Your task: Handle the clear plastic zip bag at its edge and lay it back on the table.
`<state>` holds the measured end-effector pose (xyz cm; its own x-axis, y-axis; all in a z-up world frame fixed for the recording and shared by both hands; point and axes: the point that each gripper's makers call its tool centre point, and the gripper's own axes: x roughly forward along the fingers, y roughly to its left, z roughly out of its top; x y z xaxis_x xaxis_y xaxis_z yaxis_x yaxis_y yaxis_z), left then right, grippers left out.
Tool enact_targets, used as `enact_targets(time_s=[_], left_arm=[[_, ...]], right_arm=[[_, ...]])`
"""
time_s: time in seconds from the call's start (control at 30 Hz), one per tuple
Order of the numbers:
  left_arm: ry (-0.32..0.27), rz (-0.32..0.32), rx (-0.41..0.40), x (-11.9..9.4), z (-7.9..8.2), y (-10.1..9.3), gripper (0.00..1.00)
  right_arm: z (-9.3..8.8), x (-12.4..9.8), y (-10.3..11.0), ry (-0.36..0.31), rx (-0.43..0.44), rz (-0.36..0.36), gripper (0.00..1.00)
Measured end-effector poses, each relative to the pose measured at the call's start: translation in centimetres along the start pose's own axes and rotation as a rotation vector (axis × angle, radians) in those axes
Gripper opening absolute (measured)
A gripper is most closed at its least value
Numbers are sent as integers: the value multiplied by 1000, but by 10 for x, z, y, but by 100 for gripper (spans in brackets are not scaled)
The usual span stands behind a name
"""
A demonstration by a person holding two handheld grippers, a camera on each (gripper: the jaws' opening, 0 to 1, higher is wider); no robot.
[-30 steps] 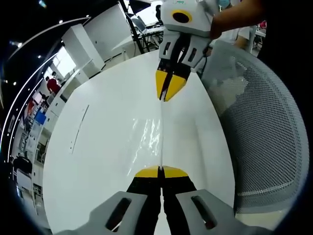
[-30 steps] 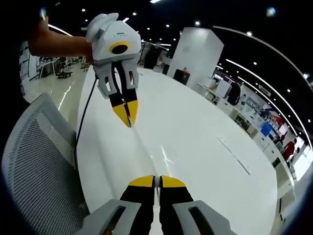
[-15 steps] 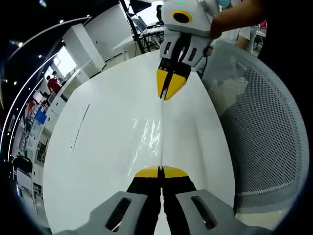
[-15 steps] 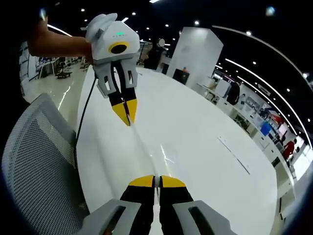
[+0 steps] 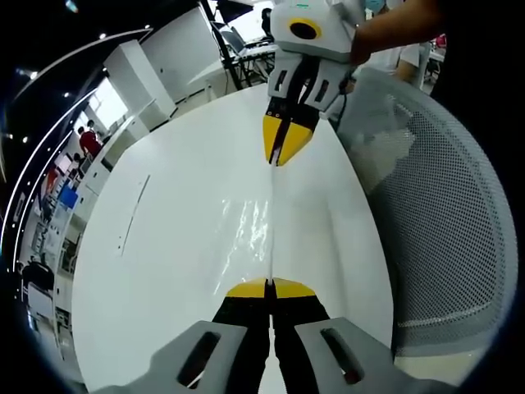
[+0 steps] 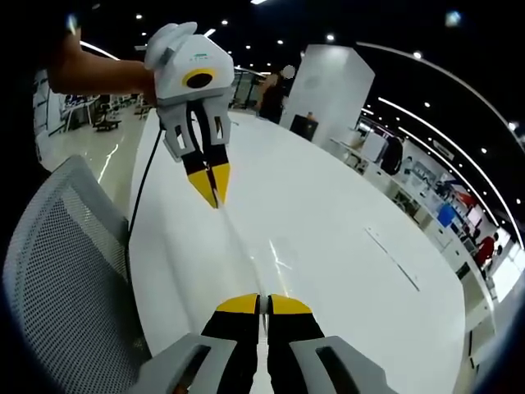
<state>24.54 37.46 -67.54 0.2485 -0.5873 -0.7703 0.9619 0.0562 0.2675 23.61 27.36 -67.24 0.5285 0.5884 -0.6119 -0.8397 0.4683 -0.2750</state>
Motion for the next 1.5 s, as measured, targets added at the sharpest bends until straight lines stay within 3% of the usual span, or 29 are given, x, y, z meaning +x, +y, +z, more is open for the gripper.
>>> enact_targets(time_s=[0.43, 0.5, 0.53, 0.63, 0.67, 0.9, 1.5], left_arm=[[8, 5, -4, -2, -4, -1, 0], [3, 4, -13, -4, -2, 0, 0], [15, 14, 13, -6, 1, 5, 0], [-5, 36, 8, -11, 10, 16, 0], [-28, 31, -4, -9, 13, 16, 0], [-18, 38, 8, -5, 11, 17, 0], [-23, 46, 0, -8, 9, 16, 0]], right_arm=[[-5, -3, -2, 9, 4, -16, 0], [2, -4, 2, -23, 40, 11, 0], [12, -8, 0, -56, 41, 13, 0], [7, -11, -20, -11, 14, -41, 0], [10, -11, -22, -42, 37, -35, 0], [2, -9, -15, -29, 34, -35, 0], [3, -8, -12, -30, 32, -25, 0]])
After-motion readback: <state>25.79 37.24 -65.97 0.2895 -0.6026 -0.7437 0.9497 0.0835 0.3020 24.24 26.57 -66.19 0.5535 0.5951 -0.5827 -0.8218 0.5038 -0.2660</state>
